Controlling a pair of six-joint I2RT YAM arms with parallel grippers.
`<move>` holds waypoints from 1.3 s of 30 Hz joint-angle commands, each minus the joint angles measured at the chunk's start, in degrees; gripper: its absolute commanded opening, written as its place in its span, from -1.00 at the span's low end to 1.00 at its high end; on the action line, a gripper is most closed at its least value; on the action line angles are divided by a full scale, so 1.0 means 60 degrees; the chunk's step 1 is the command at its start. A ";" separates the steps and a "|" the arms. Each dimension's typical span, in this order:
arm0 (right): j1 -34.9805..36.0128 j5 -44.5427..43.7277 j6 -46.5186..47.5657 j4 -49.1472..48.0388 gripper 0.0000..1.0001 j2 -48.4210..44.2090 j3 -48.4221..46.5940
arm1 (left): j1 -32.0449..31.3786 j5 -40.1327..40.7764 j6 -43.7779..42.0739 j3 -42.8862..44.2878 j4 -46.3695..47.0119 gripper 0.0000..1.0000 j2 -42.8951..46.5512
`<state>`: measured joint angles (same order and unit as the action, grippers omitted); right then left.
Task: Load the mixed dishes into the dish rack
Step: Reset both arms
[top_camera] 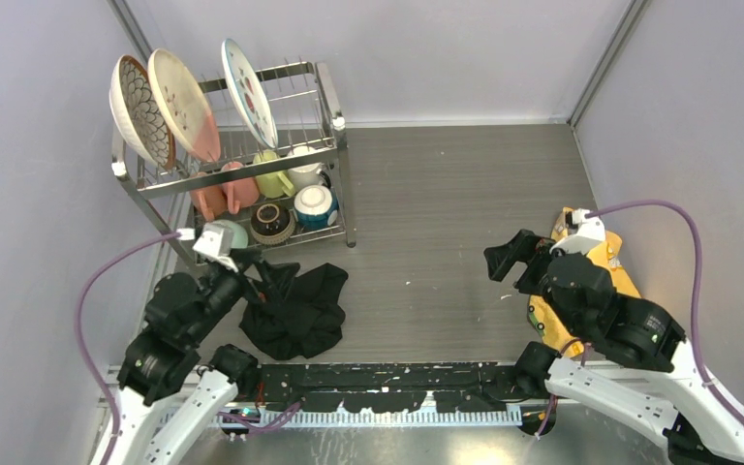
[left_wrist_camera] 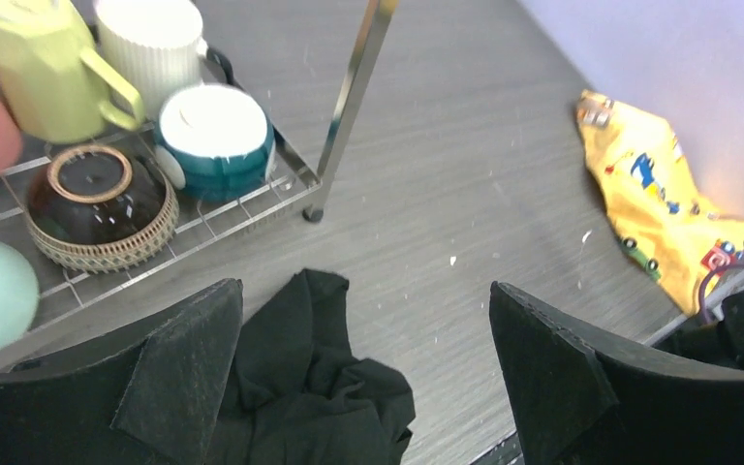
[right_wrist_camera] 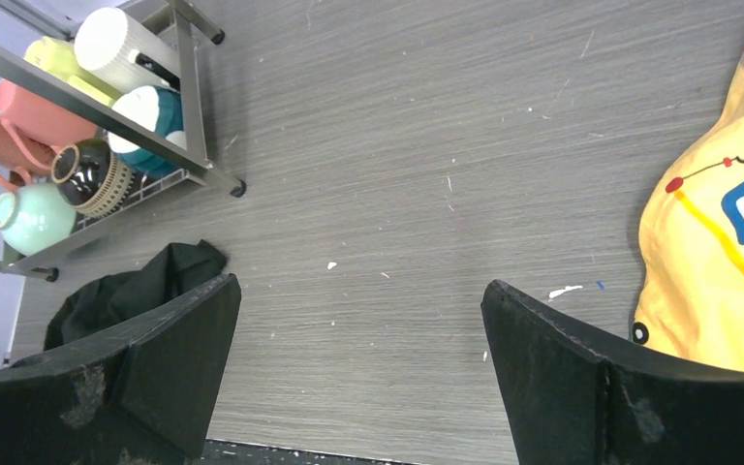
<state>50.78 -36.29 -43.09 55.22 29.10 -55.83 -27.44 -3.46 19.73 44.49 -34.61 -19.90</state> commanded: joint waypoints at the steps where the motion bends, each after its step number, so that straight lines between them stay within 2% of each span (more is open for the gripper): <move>1: 0.0046 0.0180 -0.0062 0.0989 0.99 0.0888 -0.1504 | -0.0055 0.0502 0.0116 0.0806 -0.0518 0.99 0.0652; 5: 0.0039 0.0419 0.0015 0.1282 0.99 0.1489 -0.2286 | -0.0055 0.0818 0.0394 0.1246 -0.0815 0.99 0.1136; 9: 0.0046 0.0821 0.0243 0.0975 0.99 0.1597 -0.2191 | -0.0052 0.1627 0.0875 0.1892 -0.2063 0.99 0.0990; 13: 0.0034 0.1068 0.0048 0.0535 0.99 0.1292 -0.1512 | -0.0055 0.1047 0.0840 0.1905 -0.2350 0.99 0.0955; 21: 0.0044 0.1125 -0.0157 -0.0051 0.99 0.0523 -0.1123 | -0.0055 0.0025 0.1011 0.1468 -0.1850 0.99 0.1172; 39: 0.0045 0.1449 -0.0221 -0.0428 0.99 0.0418 -0.1275 | -0.0055 0.0049 0.1147 0.1608 -0.1600 0.99 0.1017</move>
<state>50.78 -28.32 -43.75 55.57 32.12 -62.65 -27.70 -1.80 26.61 53.34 -46.96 -13.30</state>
